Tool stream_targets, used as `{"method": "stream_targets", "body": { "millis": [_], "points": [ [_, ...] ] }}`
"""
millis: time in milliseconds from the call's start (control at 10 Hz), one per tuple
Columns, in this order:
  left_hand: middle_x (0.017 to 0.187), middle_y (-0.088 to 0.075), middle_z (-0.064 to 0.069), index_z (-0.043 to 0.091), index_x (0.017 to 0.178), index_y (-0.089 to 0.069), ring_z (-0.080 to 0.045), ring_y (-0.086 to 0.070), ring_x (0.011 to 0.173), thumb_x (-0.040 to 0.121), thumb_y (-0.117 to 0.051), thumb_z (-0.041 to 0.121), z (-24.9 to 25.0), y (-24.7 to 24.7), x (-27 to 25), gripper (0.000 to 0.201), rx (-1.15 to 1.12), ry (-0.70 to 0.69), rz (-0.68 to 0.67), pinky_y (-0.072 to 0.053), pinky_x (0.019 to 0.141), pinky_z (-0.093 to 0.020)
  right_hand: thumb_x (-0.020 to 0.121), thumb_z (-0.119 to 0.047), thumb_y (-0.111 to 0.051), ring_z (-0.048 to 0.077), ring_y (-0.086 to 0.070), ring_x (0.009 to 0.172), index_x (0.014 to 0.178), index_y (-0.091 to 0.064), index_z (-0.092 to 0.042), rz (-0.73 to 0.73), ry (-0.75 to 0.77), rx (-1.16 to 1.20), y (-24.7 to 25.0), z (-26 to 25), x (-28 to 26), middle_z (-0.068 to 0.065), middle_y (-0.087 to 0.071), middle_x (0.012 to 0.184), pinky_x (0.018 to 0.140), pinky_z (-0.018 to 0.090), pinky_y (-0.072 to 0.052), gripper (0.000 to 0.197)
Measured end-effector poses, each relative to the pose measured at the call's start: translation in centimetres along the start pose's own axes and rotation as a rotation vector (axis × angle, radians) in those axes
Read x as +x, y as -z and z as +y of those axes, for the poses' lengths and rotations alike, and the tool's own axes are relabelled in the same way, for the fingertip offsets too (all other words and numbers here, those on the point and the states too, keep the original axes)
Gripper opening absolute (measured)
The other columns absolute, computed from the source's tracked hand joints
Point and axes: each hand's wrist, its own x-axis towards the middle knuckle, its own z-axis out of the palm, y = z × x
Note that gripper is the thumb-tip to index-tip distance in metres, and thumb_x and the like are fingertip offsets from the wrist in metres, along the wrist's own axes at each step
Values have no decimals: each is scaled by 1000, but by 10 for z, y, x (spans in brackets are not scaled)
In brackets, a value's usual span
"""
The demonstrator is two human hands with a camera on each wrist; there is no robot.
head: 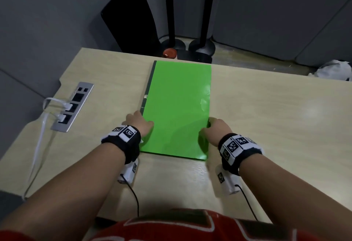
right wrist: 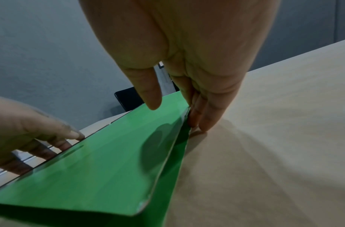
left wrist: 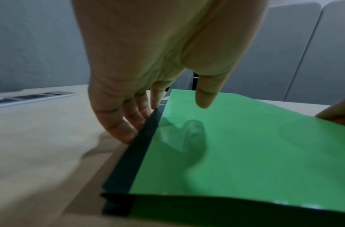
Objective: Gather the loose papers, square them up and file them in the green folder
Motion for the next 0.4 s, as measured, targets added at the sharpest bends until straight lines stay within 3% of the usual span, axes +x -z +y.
{"method": "stream_targets", "body": {
  "millis": [200, 300, 400],
  "points": [
    [135, -42, -20, 8, 140, -33, -40, -50, 118, 85, -56, 38, -10, 2, 12, 66, 66, 0, 40, -48, 95, -44, 89, -21, -53, 29, -58, 95, 114, -54, -3, 19, 33, 1, -6, -7, 3, 17, -59, 114, 77, 34, -48, 31],
    [137, -41, -21, 8, 141, -32, -40, -49, 120, 86, -55, 39, -9, 4, 11, 67, 51, -17, 45, -46, 96, -44, 90, -25, -52, 30, -60, 102, 120, -53, -4, 15, 28, 15, -1, -10, -3, 17, -59, 120, 87, 37, -51, 37],
    [139, -41, -21, 9, 142, -32, -40, -49, 121, 89, -54, 42, -16, 4, 9, 66, 17, -38, 63, -46, 98, -46, 94, -38, -51, 30, -56, 118, 139, -40, -5, 43, 35, 42, 1, -3, -13, 15, -55, 135, 98, 37, -45, 56]
  ]
}}
